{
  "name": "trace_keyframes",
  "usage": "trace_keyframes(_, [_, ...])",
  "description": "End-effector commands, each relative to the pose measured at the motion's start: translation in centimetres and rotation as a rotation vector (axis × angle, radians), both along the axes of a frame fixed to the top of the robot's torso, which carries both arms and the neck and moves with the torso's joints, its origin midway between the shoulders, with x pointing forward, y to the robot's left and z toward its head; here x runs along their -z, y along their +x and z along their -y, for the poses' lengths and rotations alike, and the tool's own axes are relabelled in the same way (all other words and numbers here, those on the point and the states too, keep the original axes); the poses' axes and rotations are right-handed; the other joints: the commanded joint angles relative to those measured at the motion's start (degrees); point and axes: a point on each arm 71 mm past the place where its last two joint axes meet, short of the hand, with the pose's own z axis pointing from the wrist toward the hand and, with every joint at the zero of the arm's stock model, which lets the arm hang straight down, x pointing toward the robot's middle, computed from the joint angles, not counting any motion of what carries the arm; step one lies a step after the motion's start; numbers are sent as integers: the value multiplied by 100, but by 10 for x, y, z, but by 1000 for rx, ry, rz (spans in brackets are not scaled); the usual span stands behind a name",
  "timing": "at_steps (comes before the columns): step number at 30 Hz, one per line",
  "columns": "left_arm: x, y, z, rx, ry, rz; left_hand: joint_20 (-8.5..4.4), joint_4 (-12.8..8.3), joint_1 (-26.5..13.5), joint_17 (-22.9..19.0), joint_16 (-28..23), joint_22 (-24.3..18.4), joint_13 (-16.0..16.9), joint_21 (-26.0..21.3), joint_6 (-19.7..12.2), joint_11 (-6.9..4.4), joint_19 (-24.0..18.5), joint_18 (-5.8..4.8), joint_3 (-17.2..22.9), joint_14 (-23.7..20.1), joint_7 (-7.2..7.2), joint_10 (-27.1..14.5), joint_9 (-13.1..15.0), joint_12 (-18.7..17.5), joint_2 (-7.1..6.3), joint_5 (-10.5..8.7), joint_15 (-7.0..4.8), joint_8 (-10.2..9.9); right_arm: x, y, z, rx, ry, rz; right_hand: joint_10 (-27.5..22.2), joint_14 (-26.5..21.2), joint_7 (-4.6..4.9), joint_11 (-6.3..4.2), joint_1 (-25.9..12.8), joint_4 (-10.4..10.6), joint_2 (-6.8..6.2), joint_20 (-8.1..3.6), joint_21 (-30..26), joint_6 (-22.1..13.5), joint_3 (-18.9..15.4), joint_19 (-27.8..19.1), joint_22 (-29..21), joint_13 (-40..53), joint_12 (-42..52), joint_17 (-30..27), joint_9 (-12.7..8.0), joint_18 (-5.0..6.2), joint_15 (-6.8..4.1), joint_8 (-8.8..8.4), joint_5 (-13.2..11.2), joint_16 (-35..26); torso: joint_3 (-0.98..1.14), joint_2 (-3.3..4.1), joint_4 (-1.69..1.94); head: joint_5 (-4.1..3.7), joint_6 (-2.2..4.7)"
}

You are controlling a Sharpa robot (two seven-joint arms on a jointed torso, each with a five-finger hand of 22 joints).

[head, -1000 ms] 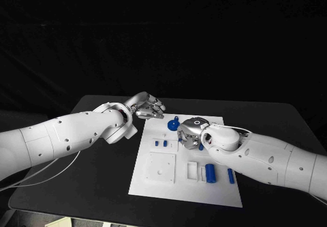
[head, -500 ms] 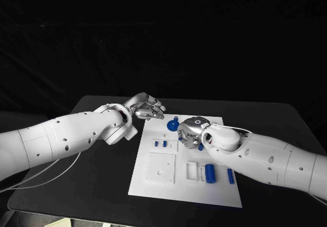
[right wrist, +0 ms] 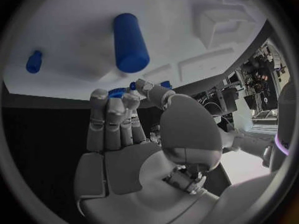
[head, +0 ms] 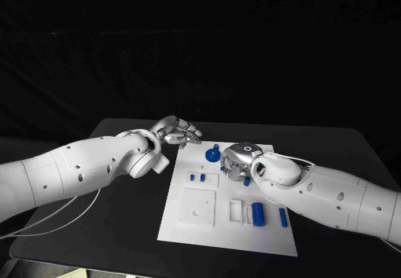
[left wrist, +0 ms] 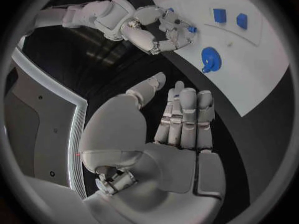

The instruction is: Assemble the parts on the task board

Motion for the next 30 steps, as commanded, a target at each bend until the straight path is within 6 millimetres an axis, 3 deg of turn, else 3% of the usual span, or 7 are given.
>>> trace_keyframes(1, [7, -1, -1, -26, -63, -140, -225, 152, -195, -13, 28, -7, 23, 11, 42, -23, 15, 168, -54, 25, -21, 107, -11, 54, -29, -127, -49, 58, -5, -1, 1, 9, 40, 16, -525, 10, -31, -136, 13, -19, 42, -17, 19, 483, 18, 0, 107, -8, 31, 4, 10, 134, -52, 38, -30, 23, 6, -2, -5, 1, 40])
trace_keyframes(3, [10, -1, -1, -31, -65, -189, -248, 244, -285, -19, 21, -15, 25, 0, 52, -37, 22, 174, -72, 35, -33, 125, -24, 48, -74, -319, -63, 79, -8, -2, 2, 9, 52, 24, -523, 12, -33, -138, 13, -22, 40, -17, 20, 486, 22, 1, 106, -11, 33, 4, 12, 134, -54, 40, -30, 22, 7, 0, -6, 1, 56])
trace_keyframes(7, [14, -3, -1, -44, -68, -259, -265, 355, -382, -31, 6, -25, 23, -14, 52, -41, 32, 172, -82, 49, -37, 130, -43, 30, -150, -391, -67, 99, -16, -4, 3, 8, 81, 41, -521, 13, -34, -140, 13, -25, 35, -18, 22, 488, 27, 3, 105, -16, 36, 4, 15, 134, -56, 42, -30, 22, 6, 0, -13, -3, 92])
trace_keyframes(16, [20, -6, 3, -31, -47, -344, -295, 411, -384, -63, -24, -60, 27, -34, 50, -67, 110, 192, -65, 178, -41, 177, -65, 24, -154, -399, -95, 125, -31, -8, 4, 4, 145, 77, -509, 24, -41, -148, 18, -27, 11, -23, 29, 502, 57, 15, 101, -36, 46, 4, 26, 134, -65, 52, -30, 20, 12, 0, -9, 10, 179])
trace_keyframes(23, [22, -8, 7, -18, -42, -373, -299, 458, -431, -94, -78, -87, 13, -61, 3, -58, 143, 191, -91, 219, -26, 153, -93, -15, -206, -418, -87, 122, -51, -14, 1, -9, 198, 102, -501, 32, -45, -151, 18, -20, -5, -26, 33, 507, 76, 23, 97, -50, 52, 4, 32, 134, -69, 57, -30, 20, -2, -3, -24, 8, 241])
trace_keyframes(30, [23, -10, 12, -19, -95, -411, -289, 532, -516, -112, -121, -106, -5, -86, -44, -39, 150, 189, -145, 230, -7, 117, -112, -62, -321, -447, -70, 124, -58, -18, -2, -20, 218, 114, -497, 37, -47, -154, 20, -15, -17, -29, 36, 510, 88, 28, 95, -61, 56, 4, 36, 134, -72, 59, -30, 19, -1, 2, 0, -3, 282])
